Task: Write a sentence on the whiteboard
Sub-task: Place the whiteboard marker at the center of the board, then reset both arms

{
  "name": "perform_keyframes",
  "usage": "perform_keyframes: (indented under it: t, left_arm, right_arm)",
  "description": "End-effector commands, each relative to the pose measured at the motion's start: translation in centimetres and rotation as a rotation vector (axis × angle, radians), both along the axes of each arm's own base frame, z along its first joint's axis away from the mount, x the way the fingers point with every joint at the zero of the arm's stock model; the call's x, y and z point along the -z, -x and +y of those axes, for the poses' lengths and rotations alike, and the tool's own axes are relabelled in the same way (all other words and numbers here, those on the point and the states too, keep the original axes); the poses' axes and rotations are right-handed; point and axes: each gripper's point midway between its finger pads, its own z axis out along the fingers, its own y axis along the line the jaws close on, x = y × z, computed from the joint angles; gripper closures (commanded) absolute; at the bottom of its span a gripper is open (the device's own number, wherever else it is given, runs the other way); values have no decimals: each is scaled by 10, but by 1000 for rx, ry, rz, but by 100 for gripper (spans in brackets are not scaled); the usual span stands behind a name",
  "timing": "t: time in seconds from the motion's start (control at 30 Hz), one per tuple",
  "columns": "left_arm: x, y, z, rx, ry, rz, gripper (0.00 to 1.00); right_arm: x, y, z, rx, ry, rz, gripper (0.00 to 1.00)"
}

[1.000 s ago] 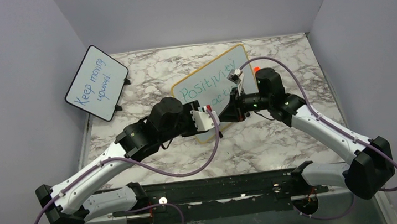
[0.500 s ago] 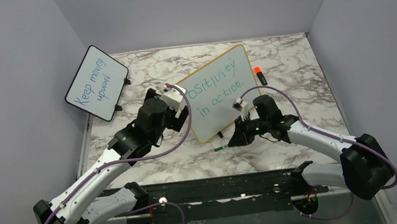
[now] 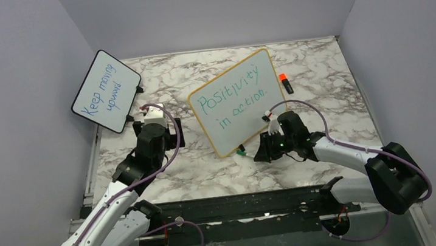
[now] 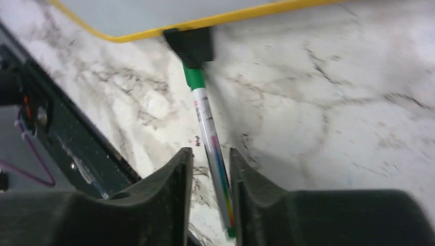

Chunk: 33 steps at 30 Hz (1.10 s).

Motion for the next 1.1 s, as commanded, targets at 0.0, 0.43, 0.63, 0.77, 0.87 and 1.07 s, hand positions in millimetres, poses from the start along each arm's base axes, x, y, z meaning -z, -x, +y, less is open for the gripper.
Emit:
perform_keyframes:
  t: [0.0,0.43,0.63,0.77,0.87,1.07]
  left_arm:
    - [-13,-4,14,-129,106,-87,1]
    - [-72,13,63,-336,179,-313,1]
    - [-115,28,89,-438,237,-429,1]
    - [-144,42,106,-482,263,-505,1]
    - [-165,52,115,-481,258,-559,1]
    - [-194,70,129,-478,269,-658,1]
  right_arm:
    - [12,-20,-29,194,136,-41,60]
    - [-98,-73,-111,686,243,-432,25]
    - [-188,-86,-178,969,367,-703,16]
    - [-240,-78,-219,1114,488,-843,0]
    - [-270,-65,-242,1187,539,-947,0]
    - [-309,-43,-259,1212,487,-1104,0]
